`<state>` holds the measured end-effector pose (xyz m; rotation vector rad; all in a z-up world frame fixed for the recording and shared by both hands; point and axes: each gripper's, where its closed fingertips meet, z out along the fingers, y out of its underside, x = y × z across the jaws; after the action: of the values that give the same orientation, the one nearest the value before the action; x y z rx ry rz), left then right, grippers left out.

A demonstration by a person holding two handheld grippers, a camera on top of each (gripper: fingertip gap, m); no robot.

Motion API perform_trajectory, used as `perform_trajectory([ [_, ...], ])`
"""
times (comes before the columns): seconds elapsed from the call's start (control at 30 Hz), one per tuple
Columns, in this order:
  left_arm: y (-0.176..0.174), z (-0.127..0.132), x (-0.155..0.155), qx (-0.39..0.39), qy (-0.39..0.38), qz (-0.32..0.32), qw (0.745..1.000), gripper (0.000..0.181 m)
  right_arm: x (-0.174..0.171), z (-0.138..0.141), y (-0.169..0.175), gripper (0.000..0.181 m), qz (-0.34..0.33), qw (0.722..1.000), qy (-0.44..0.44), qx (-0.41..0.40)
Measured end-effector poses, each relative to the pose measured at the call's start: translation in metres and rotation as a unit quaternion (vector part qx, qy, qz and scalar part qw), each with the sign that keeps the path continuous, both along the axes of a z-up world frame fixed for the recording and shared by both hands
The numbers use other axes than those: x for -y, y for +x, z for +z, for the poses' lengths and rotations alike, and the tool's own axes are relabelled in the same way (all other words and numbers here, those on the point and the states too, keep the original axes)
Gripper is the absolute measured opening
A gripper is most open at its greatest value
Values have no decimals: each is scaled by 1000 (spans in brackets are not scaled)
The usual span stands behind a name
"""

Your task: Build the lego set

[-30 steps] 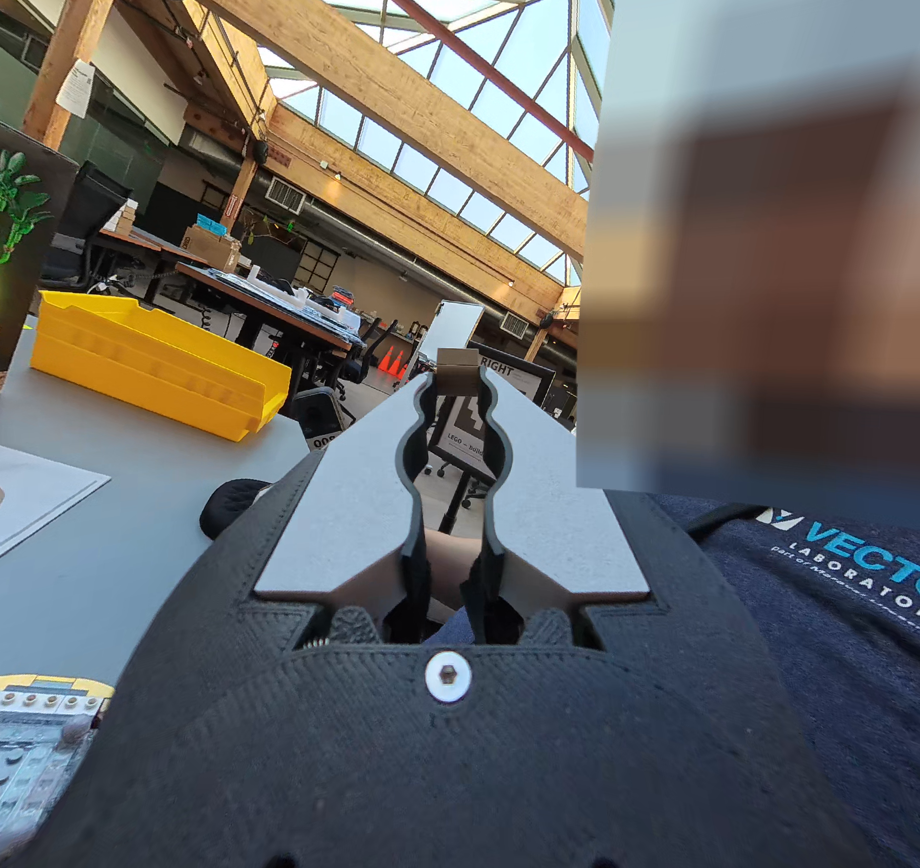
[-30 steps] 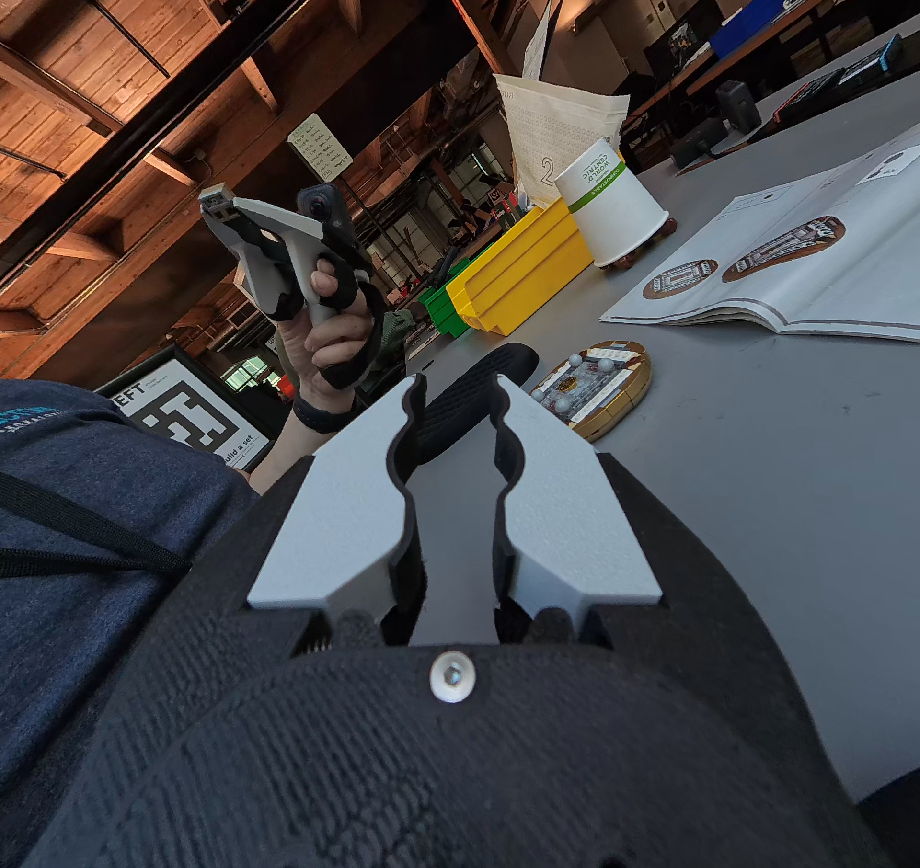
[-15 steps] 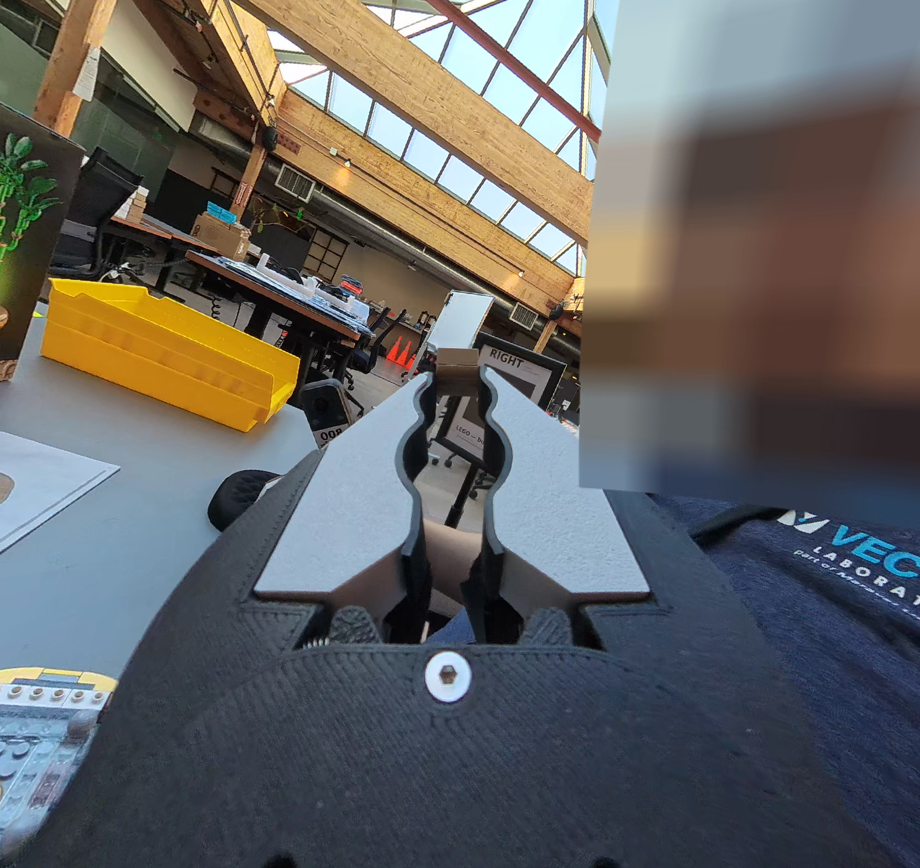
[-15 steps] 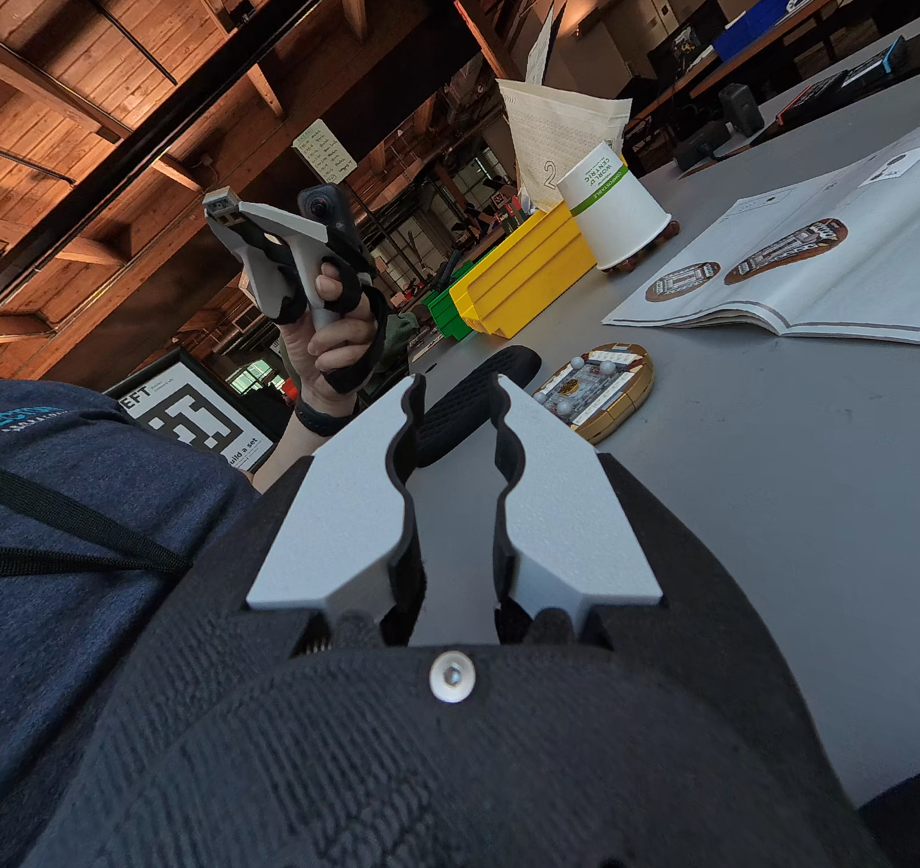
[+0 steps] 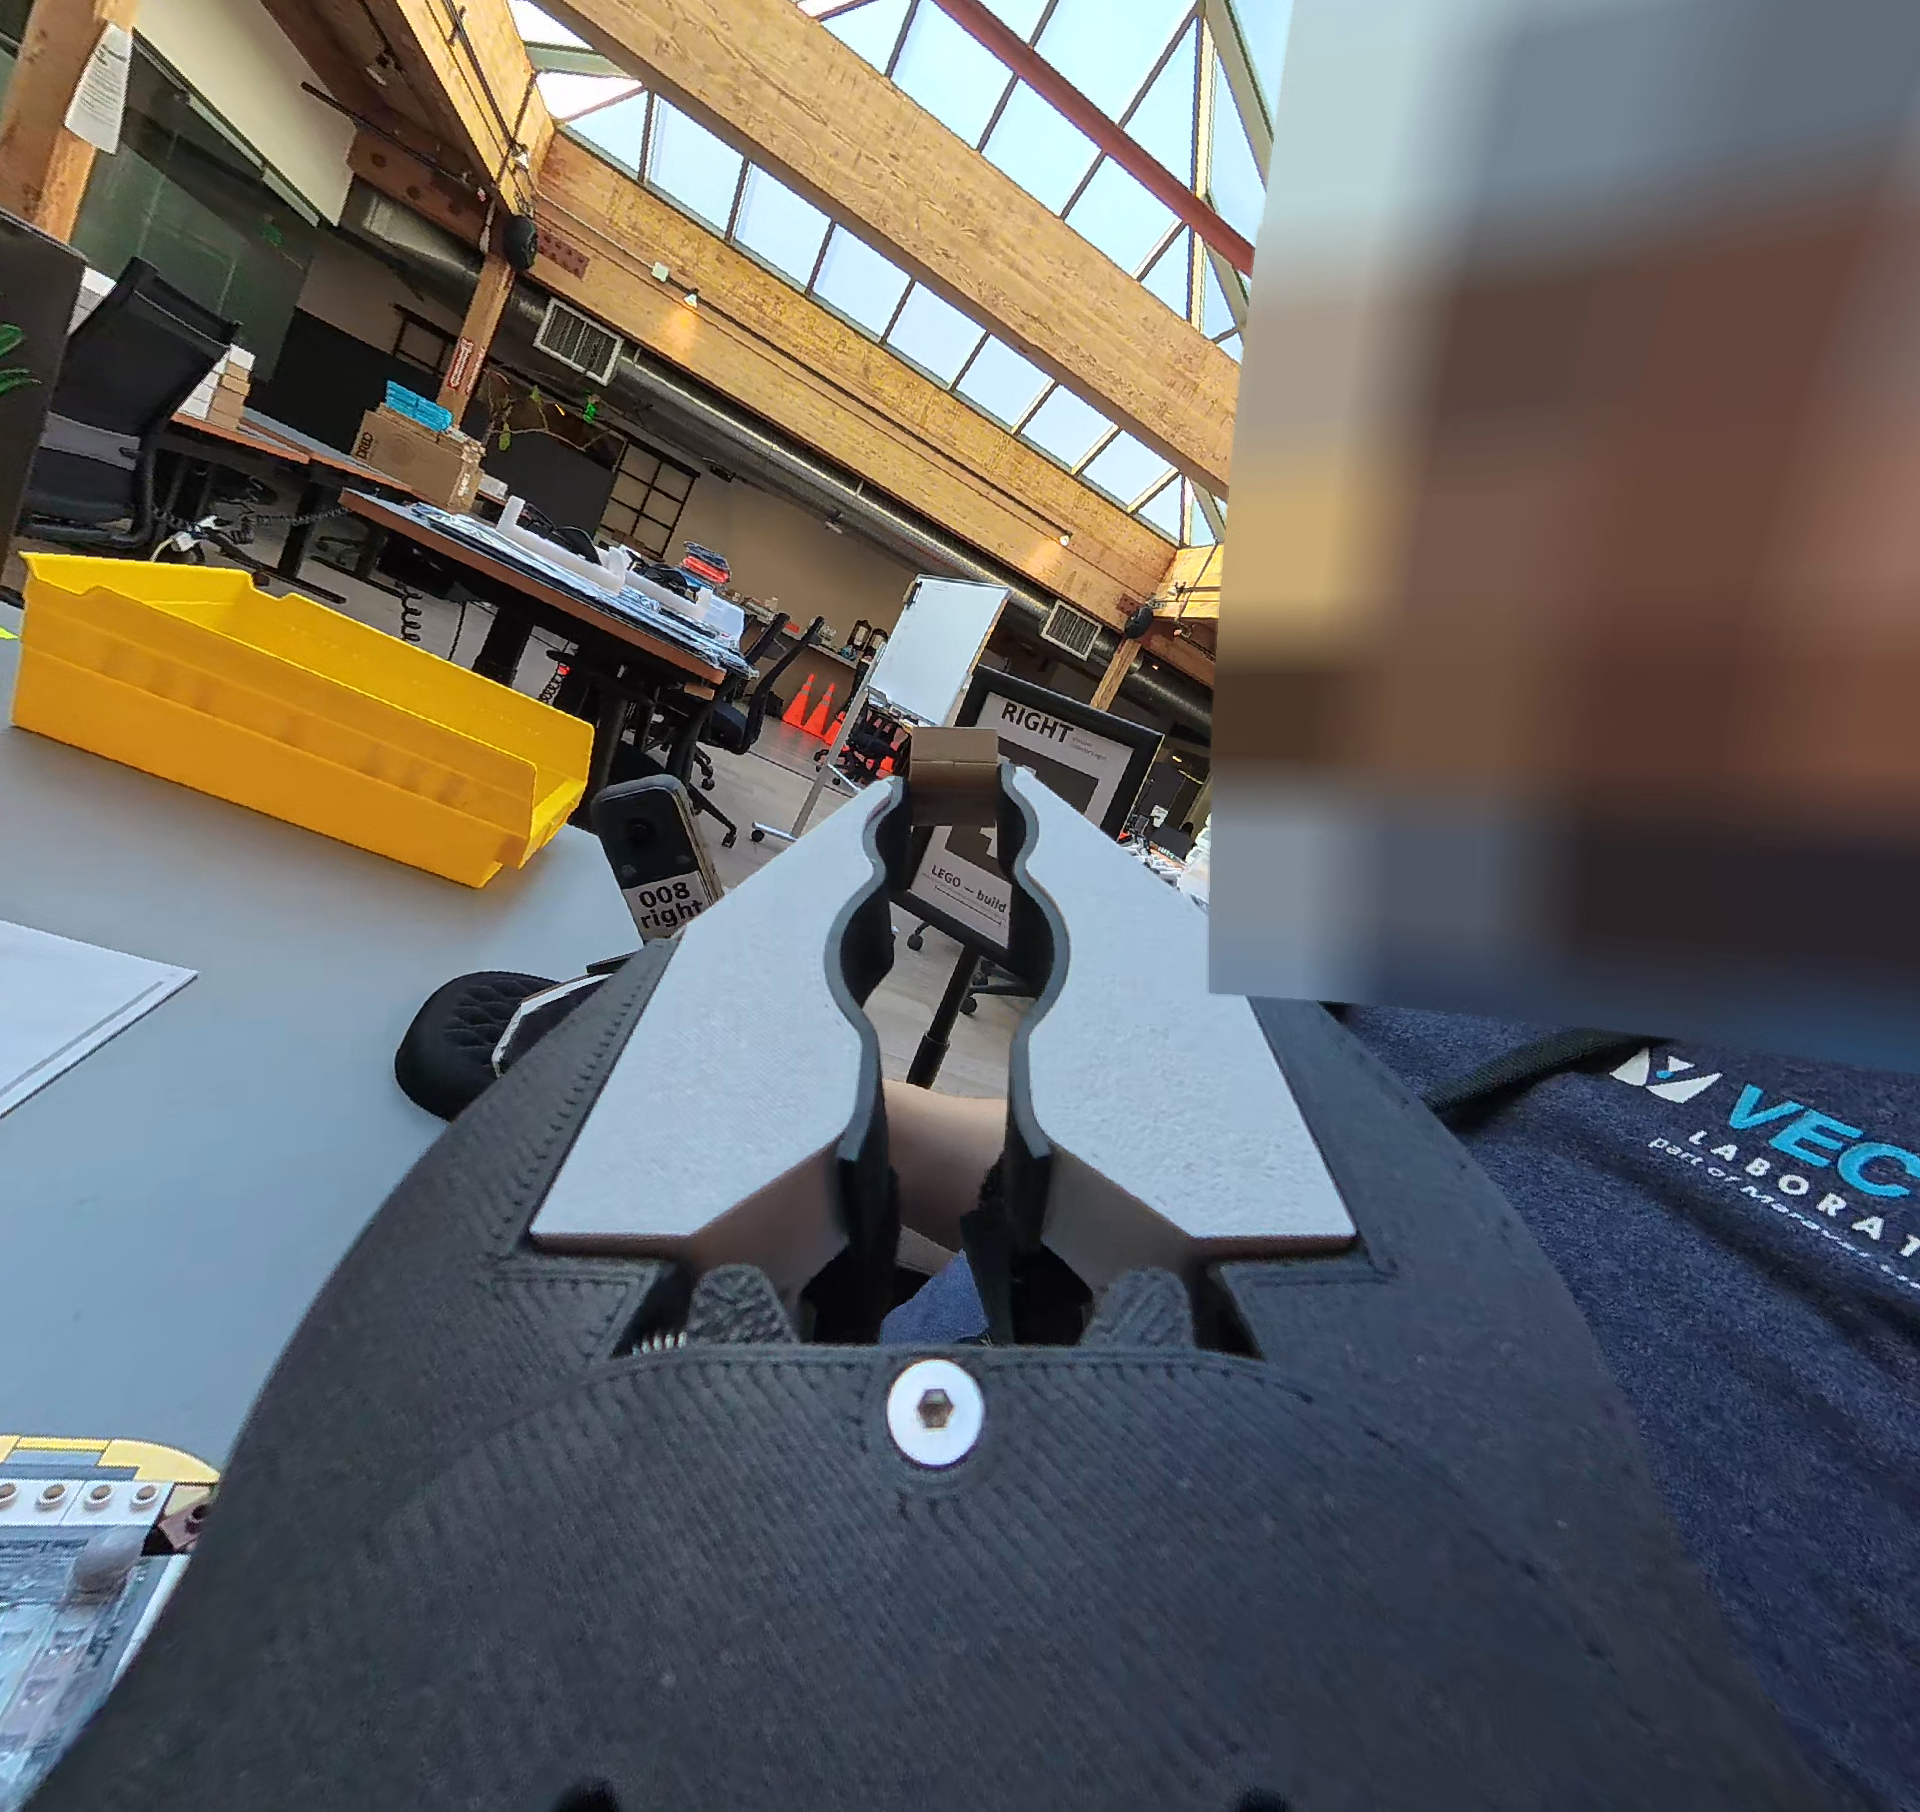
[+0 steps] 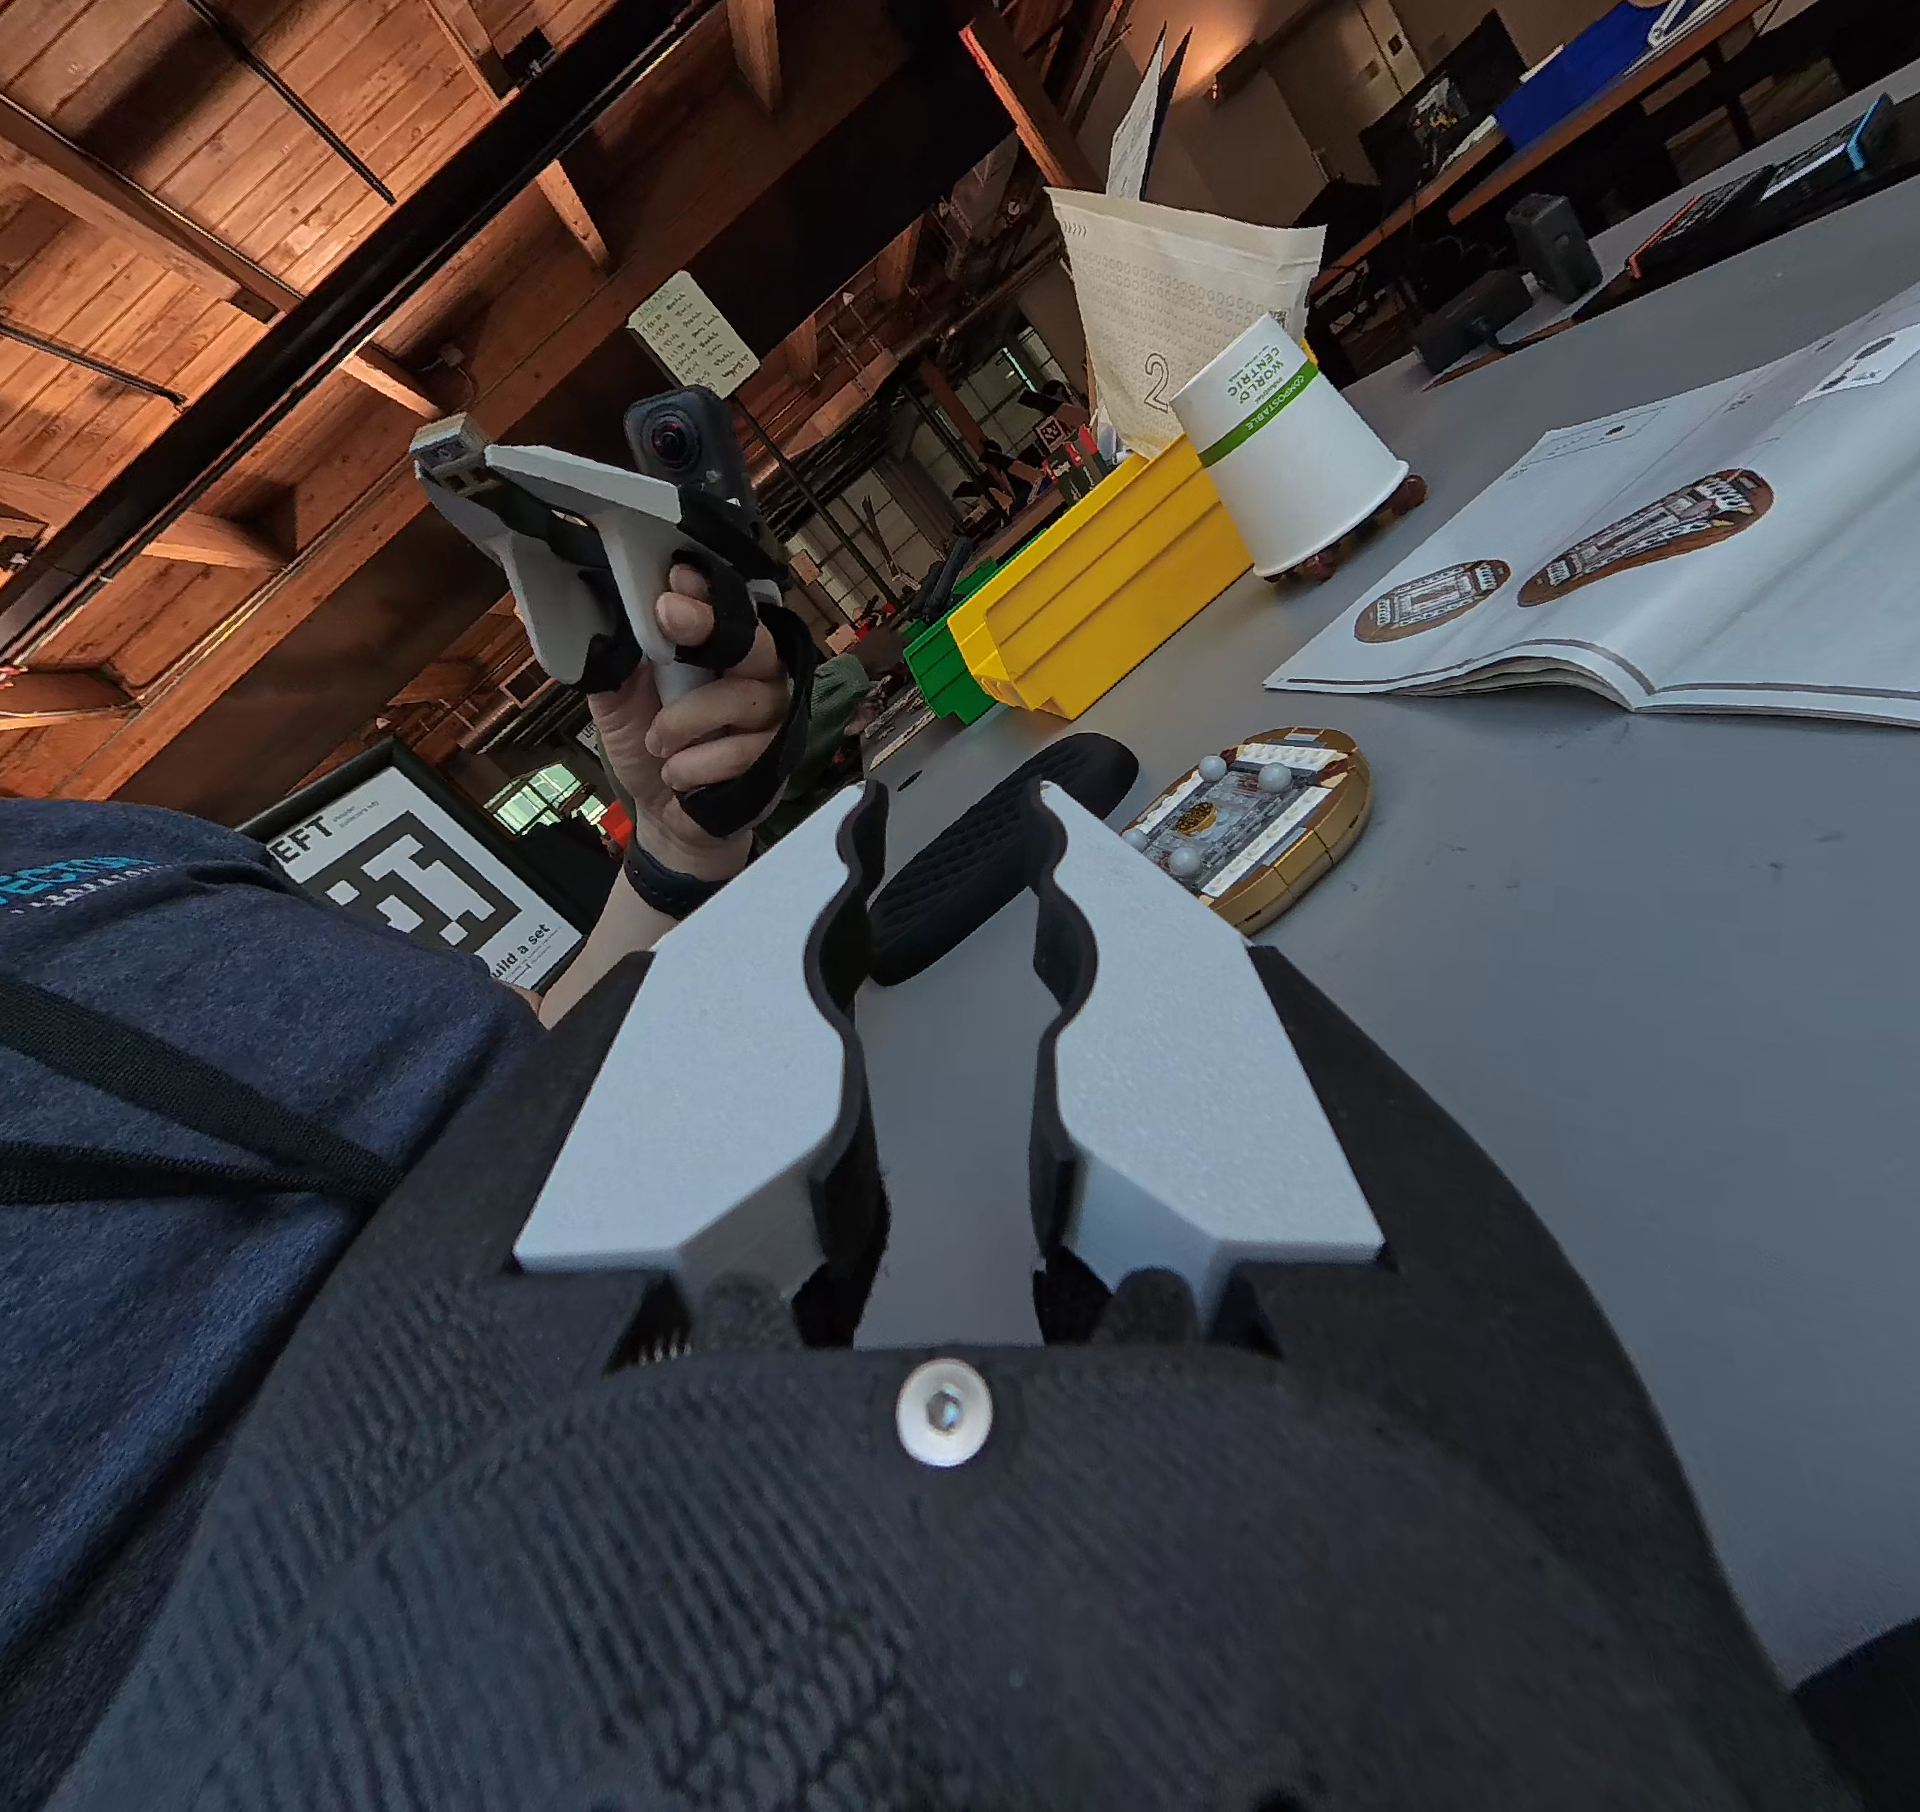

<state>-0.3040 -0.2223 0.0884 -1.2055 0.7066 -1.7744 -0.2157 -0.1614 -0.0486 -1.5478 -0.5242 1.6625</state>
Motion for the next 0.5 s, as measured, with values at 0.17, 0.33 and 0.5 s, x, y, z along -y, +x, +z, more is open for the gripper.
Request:
perform_trajectory([
  [0.17,2,-1,3,-10,8,2,1000,13,0,0,0,25,-1,1000,2,-1],
  [0.33,2,-1,4,-11,12,4,1000,13,2,-1,-1,26,3,1000,4,4],
  [0.5,-2,1,3,0,6,8,1000,14,2,-1,-2,26,3,1000,6,6],
])
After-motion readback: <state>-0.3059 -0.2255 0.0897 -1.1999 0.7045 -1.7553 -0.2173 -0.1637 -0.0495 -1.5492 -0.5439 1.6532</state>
